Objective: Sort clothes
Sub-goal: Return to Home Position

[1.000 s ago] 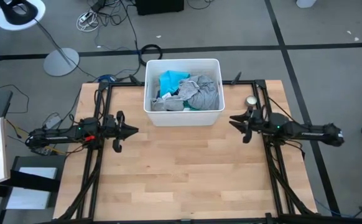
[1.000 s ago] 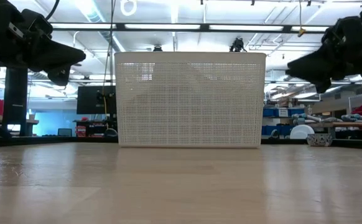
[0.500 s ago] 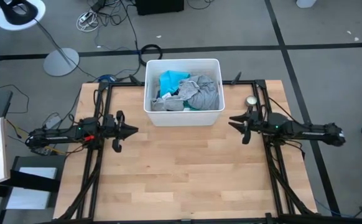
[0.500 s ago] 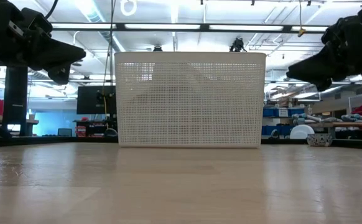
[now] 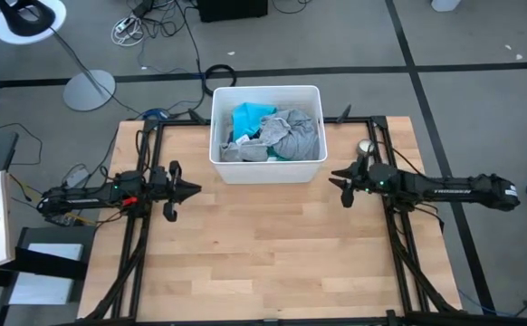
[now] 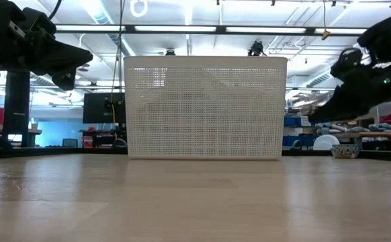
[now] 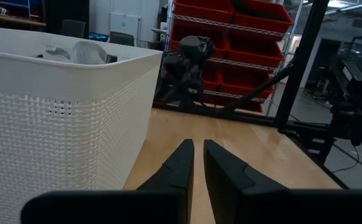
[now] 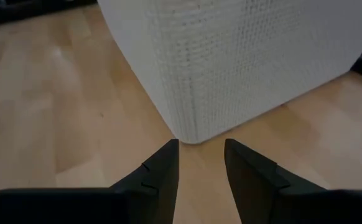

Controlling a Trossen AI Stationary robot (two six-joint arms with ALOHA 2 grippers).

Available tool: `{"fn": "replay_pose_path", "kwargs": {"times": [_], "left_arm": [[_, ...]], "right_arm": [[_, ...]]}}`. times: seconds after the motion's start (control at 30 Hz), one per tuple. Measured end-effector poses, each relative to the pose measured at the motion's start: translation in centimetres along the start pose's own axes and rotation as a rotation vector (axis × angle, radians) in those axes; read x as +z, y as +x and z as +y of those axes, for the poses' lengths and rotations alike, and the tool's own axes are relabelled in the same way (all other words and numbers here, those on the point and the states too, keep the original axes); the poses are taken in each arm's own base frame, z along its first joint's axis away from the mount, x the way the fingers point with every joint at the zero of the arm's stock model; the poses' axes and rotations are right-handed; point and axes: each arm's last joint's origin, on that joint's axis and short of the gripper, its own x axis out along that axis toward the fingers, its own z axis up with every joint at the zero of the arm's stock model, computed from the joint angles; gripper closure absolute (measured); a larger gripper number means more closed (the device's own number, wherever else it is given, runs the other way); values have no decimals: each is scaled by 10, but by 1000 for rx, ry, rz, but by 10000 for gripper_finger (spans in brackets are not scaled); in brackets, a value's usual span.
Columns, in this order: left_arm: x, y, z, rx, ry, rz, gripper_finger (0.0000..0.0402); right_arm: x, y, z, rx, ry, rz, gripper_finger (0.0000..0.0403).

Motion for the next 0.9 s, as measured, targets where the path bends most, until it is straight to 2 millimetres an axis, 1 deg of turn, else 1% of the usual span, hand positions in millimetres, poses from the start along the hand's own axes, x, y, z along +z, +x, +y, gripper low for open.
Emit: {"fn": "replay_pose_path", "kwargs": {"times": [0.2,0.9], "left_arm": [[0,0,0,0,0,0,360],[0,0,0,0,0,0,360]], "right_arm": [[-2,4,0,-5,-4,18,273],[-1,4,1,1,-1,13,273]]}}
